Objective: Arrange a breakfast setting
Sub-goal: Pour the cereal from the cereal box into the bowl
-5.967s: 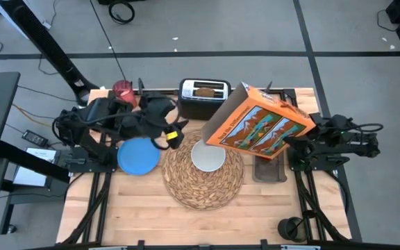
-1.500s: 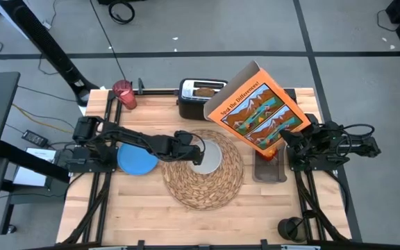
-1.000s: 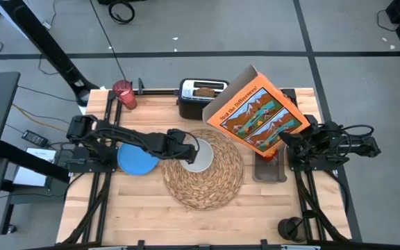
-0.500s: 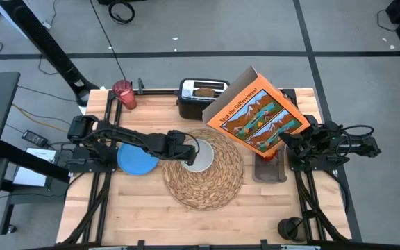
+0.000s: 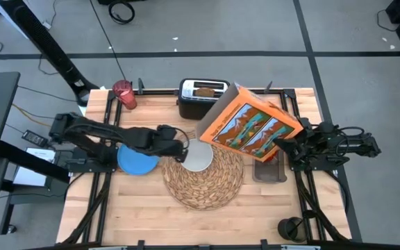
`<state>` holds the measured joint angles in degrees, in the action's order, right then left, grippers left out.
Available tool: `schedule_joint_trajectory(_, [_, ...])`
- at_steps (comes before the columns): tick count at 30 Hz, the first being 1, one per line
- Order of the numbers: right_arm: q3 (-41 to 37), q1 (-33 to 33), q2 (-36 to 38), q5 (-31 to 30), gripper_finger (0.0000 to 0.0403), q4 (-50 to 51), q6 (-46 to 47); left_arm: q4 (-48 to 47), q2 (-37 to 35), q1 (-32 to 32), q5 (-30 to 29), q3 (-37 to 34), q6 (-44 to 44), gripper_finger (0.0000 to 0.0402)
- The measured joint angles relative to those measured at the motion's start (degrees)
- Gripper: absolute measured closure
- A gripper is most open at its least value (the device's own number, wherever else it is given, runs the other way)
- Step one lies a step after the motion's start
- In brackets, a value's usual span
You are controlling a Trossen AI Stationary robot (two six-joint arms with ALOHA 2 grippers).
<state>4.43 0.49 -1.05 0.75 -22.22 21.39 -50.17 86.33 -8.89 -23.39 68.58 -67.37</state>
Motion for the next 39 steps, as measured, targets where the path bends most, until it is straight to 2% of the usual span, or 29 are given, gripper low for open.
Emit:
schedule_joint_trajectory(3, [0.0, 0.0, 0.0, 0.2, 0.0116, 2.8, -0.1, -3.3, -4.6, -3.1, -2.6, 0.0, -2.5, 0.0229])
schedule_joint_trajectory(7, [0.0, 0.0, 0.0, 0.4, 0.0116, 8.1, -0.6, -5.2, -9.5, -7.9, -9.0, 0.0, -5.9, 0.0230])
schedule_joint_trajectory(12, [0.0, 0.0, 0.1, 1.3, 0.0116, 13.0, -1.6, -5.3, -11.3, -11.4, -14.3, 0.0, -8.1, 0.0230])
schedule_joint_trajectory(20, [0.1, 0.0, 0.1, 1.5, 0.0116, 19.5, -3.4, -5.6, -9.8, -12.2, -14.5, 0.0, -8.9, 0.0230])
schedule_joint_trajectory(29, [7.3, 0.0, -2.0, -0.2, 0.0116, 31.7, -9.5, -5.7, -9.8, -11.8, -15.5, 0.0, -8.6, 0.0230])
schedule_joint_trajectory(39, [7.6, 0.0, -7.2, -1.2, 0.0119, 32.2, -10.7, -5.8, -9.8, -11.7, -15.8, 0.0, -8.4, 0.0230])
